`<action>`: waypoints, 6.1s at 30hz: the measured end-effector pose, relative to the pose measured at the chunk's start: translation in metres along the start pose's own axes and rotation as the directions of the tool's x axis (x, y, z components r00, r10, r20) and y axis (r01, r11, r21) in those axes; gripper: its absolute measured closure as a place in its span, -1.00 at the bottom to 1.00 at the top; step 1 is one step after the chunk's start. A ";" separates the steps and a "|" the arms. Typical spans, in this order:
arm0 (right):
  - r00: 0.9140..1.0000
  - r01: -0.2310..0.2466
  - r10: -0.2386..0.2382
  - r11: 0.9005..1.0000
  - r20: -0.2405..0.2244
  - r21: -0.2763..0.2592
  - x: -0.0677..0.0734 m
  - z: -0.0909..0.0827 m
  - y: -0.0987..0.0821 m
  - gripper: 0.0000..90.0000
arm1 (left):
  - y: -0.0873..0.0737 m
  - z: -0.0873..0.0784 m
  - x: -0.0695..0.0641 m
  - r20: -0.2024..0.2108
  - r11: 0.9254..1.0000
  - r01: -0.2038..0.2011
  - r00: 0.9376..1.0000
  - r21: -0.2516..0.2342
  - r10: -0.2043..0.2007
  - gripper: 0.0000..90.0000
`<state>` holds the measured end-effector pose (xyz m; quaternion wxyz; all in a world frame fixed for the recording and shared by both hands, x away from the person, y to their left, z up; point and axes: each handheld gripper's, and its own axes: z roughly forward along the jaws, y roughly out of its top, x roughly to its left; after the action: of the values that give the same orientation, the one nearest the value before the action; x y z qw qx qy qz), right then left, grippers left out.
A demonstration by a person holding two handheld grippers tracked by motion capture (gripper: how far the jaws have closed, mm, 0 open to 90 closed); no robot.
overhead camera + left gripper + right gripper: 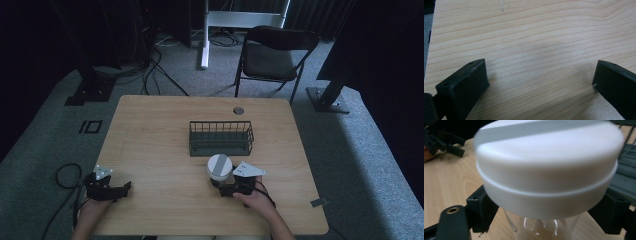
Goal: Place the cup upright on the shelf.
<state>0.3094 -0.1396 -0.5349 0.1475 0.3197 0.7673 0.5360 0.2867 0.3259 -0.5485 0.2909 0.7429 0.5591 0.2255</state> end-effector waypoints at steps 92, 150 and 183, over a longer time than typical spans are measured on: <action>0.785 -0.140 0.161 0.987 0.598 -0.081 -0.060 0.051 0.102 -0.59 | 0.000 0.000 0.000 0.000 1.000 0.000 1.000 0.000 0.000 -1.00; 0.827 -0.117 0.140 0.990 0.545 -0.077 -0.055 0.043 0.083 -0.74 | 0.000 0.000 0.000 0.000 1.000 0.000 1.000 0.000 0.000 -1.00; 0.848 -0.086 0.104 0.995 0.520 -0.058 -0.047 -0.019 0.057 -0.73 | 0.000 0.000 0.000 0.000 1.000 0.000 1.000 0.000 0.000 -1.00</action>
<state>0.3534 -0.1713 -0.4808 0.3287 0.4880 0.6729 0.4484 0.2866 0.3259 -0.5485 0.2910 0.7429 0.5591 0.2254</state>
